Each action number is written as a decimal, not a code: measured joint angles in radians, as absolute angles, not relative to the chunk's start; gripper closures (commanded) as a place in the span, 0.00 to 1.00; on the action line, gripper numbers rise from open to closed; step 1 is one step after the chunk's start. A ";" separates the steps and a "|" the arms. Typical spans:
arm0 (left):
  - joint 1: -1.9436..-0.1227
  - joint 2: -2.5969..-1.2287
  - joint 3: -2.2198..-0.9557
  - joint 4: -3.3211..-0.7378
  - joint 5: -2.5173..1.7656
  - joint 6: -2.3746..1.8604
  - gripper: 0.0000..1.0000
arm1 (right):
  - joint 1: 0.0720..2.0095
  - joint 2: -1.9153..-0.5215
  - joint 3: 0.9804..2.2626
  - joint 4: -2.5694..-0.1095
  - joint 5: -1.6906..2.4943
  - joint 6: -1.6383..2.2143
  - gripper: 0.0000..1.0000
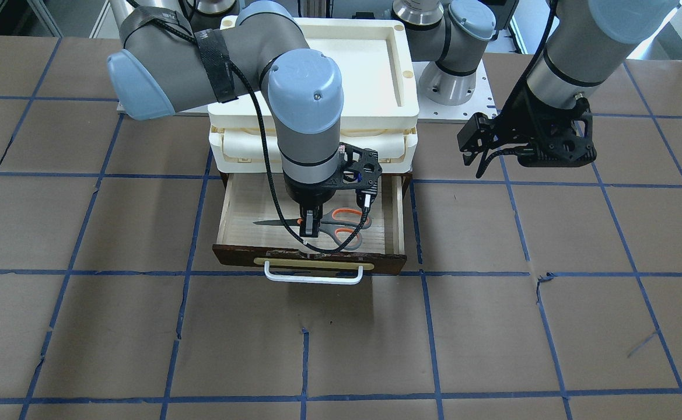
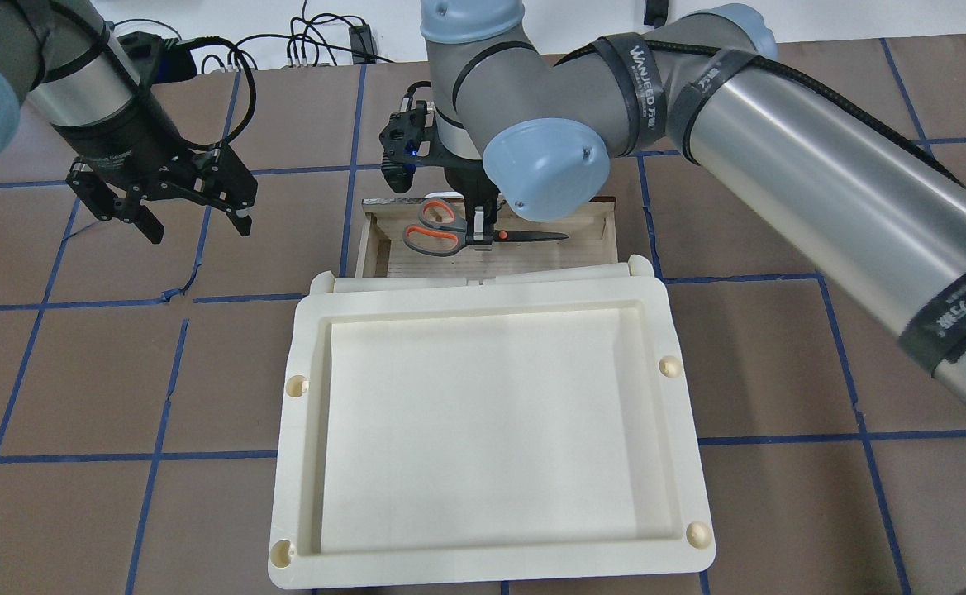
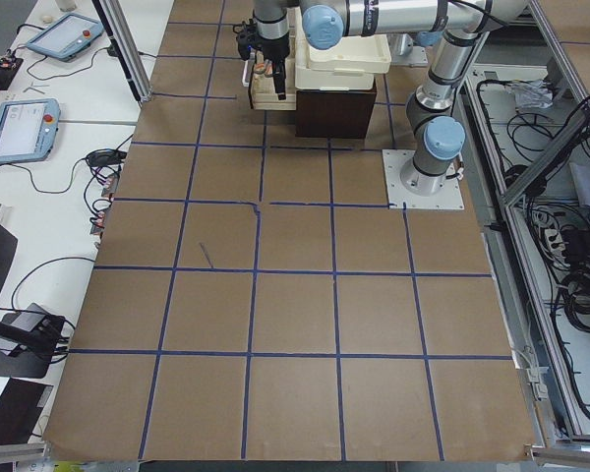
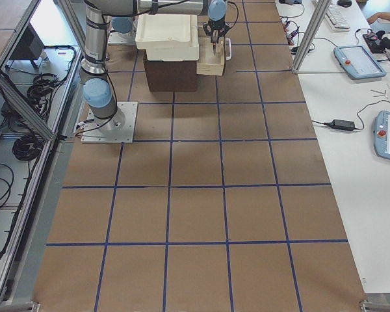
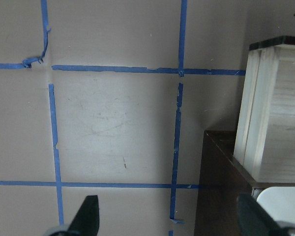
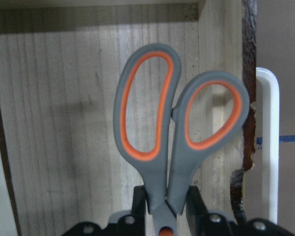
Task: Put scissors in drawer and close it
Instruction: 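Lower the scissors into the drawer and open the right gripper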
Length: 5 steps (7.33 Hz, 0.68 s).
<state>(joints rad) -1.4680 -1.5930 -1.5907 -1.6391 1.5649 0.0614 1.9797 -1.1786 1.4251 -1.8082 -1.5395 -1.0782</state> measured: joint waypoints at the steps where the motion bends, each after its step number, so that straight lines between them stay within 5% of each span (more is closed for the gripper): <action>1: -1.468 -1.593 -1.591 -1.640 1.564 0.061 0.00 | 1.984 -1.178 1.427 -1.806 -1.541 -1.066 0.92; 4: -1.468 -1.590 -1.599 -1.643 1.566 0.062 0.00 | 1.998 -1.178 1.452 -1.812 -1.567 -1.057 0.84; 5: -1.468 -1.590 -1.609 -1.643 1.566 0.061 0.00 | 1.998 -1.176 1.455 -1.812 -1.570 -1.057 0.60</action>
